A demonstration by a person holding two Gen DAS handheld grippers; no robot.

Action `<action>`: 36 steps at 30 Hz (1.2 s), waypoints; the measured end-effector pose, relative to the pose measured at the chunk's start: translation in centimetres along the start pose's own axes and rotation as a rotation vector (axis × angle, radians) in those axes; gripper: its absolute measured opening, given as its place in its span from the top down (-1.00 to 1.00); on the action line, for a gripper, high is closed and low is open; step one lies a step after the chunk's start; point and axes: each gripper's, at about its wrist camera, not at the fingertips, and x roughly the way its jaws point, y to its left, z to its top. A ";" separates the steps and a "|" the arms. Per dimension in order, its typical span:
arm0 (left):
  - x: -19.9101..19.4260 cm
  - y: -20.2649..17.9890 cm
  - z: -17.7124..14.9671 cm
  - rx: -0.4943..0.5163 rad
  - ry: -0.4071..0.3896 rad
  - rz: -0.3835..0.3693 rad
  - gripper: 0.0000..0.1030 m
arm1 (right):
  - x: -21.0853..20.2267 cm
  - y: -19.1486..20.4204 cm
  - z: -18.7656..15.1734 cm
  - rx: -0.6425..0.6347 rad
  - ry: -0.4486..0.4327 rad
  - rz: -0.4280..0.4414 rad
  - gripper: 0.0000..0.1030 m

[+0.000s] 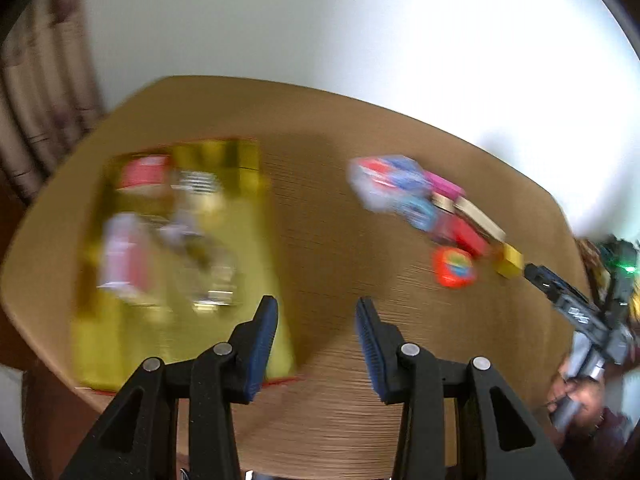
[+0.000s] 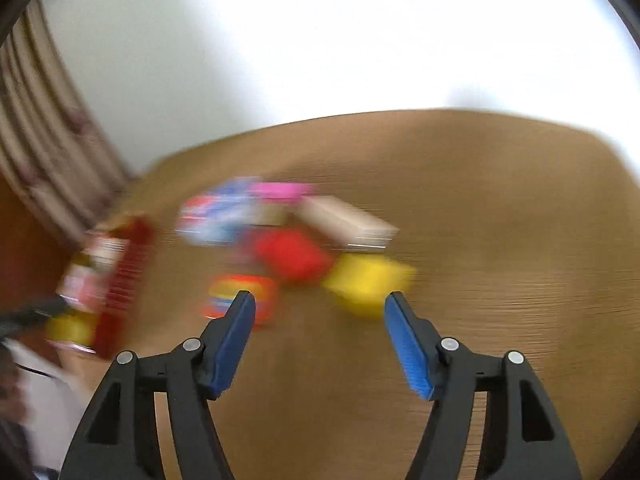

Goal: Organize rigid objects
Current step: 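Grasp the red tape measure with the left gripper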

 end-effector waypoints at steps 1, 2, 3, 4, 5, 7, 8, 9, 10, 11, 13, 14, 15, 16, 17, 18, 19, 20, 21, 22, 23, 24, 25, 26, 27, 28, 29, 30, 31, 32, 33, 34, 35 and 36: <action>0.7 -1.4 0.2 0.021 0.014 -0.015 0.20 | -0.3 -1.1 -0.4 -0.020 -0.009 -0.054 -0.28; 1.6 -3.0 0.4 0.040 0.030 -0.023 0.20 | -0.6 -2.4 -0.9 -0.044 -0.020 -0.114 -0.29; 2.5 -4.6 0.6 0.054 0.047 -0.036 0.20 | -0.8 -3.7 -1.3 -0.064 -0.032 -0.166 -0.30; 3.2 -5.7 0.8 0.063 0.058 -0.056 0.20 | -1.1 -4.6 -1.7 -0.071 -0.044 -0.200 -0.31; 3.9 -6.7 1.1 0.071 0.064 -0.072 0.20 | -1.2 -5.5 -1.8 -0.072 -0.053 -0.216 -0.32; 5.6 -8.6 1.7 0.083 0.083 -0.067 0.20 | -1.5 -6.9 -2.4 -0.050 -0.072 -0.220 -0.40; 6.4 -9.4 2.0 0.083 0.093 -0.072 0.20 | -1.6 -7.2 -2.7 -0.039 -0.078 -0.211 -0.40; 7.0 -10.0 2.3 0.080 0.099 -0.077 0.20 | -1.7 -7.4 -2.8 -0.025 -0.085 -0.198 -0.40; 8.0 -10.7 2.6 0.072 0.110 -0.075 0.20 | -1.9 -7.6 -2.8 -0.014 -0.099 -0.179 -0.41; 8.5 -11.1 2.8 0.067 0.119 -0.070 0.20 | -2.0 -7.7 -2.8 -0.010 -0.112 -0.165 -0.42; 9.8 -12.0 3.2 0.061 0.137 -0.063 0.20 | -1.7 -7.8 -2.8 -0.013 -0.111 -0.142 -0.43; 10.3 -12.5 3.4 0.064 0.144 -0.058 0.20 | -1.6 -7.2 -2.8 -0.014 -0.108 -0.134 -0.43; 10.7 -12.7 3.4 0.065 0.149 -0.053 0.20 | -1.5 -7.3 -2.8 -0.015 -0.107 -0.118 -0.43; 11.0 -13.0 3.5 0.060 0.153 -0.052 0.20 | -1.5 -7.4 -2.7 -0.014 -0.110 -0.109 -0.43; 11.2 -13.2 3.5 0.061 0.151 -0.057 0.20 | -1.5 -7.6 -2.9 -0.013 -0.111 -0.094 -0.43; 11.5 -13.7 3.6 0.072 0.152 -0.056 0.20 | -1.5 -7.9 -2.9 -0.013 -0.110 -0.080 -0.44; 11.6 -14.0 3.4 0.083 0.157 -0.046 0.20 | -1.4 -7.9 -2.9 -0.010 -0.108 -0.067 -0.45; 12.0 -14.4 3.4 0.096 0.164 -0.036 0.20 | -1.3 -7.9 -2.8 -0.007 -0.108 -0.063 -0.45; 12.5 -14.8 3.5 0.103 0.168 -0.036 0.19 | -1.3 -8.0 -2.9 -0.005 -0.108 -0.057 -0.45; 12.8 -15.1 3.5 0.115 0.166 -0.024 0.19 | -1.3 -7.9 -2.8 -0.006 -0.106 -0.047 -0.45; 12.9 -15.3 3.4 0.128 0.163 -0.010 0.19 | -1.3 -7.9 -2.9 -0.008 -0.106 -0.042 -0.45; 13.3 -15.4 3.5 0.132 0.173 -0.011 0.11 | -1.4 -7.9 -3.0 -0.009 -0.108 -0.040 -0.46; 13.5 -15.4 3.4 0.126 0.185 -0.021 0.06 | -1.5 -7.9 -3.0 -0.009 -0.110 -0.037 -0.48; 13.8 -15.3 3.3 0.120 0.198 -0.025 0.03 | -1.4 -7.9 -2.9 -0.010 -0.111 -0.033 -0.50; 14.4 -15.2 3.2 0.115 0.216 -0.024 0.03 | -1.5 -7.9 -3.0 -0.010 -0.113 -0.028 -0.53; 14.5 -15.0 3.2 0.117 0.213 -0.023 0.03 | -1.6 -7.9 -3.0 -0.009 -0.115 -0.025 -0.55; 14.4 -15.0 3.2 0.126 0.196 -0.019 0.03 | -1.6 -7.9 -3.0 -0.008 -0.116 -0.023 -0.56; 14.3 -15.0 3.1 0.135 0.189 -0.011 0.03 | -1.6 -7.9 -3.0 -0.009 -0.114 -0.020 -0.57; 14.3 -15.1 3.0 0.146 0.189 0.000 0.03 | -1.5 -7.9 -3.0 -0.011 -0.109 -0.015 -0.57; 14.3 -15.1 3.0 0.151 0.183 0.006 0.03 | -1.5 -7.8 -2.9 -0.013 -0.105 -0.015 -0.58; 14.2 -15.1 3.0 0.154 0.179 0.010 0.03 | -1.3 -7.8 -2.9 -0.013 -0.101 -0.016 -0.59; 14.4 -15.3 3.0 0.164 0.173 0.018 0.03 | -1.3 -7.7 -2.9 -0.014 -0.096 -0.015 -0.60; 14.4 -15.3 2.9 0.174 0.166 0.025 0.05 | -1.2 -7.7 -2.9 -0.014 -0.094 -0.013 -0.61; 14.2 -15.4 2.8 0.182 0.152 0.036 0.07 | -1.2 -7.7 -2.9 -0.014 -0.094 -0.012 -0.61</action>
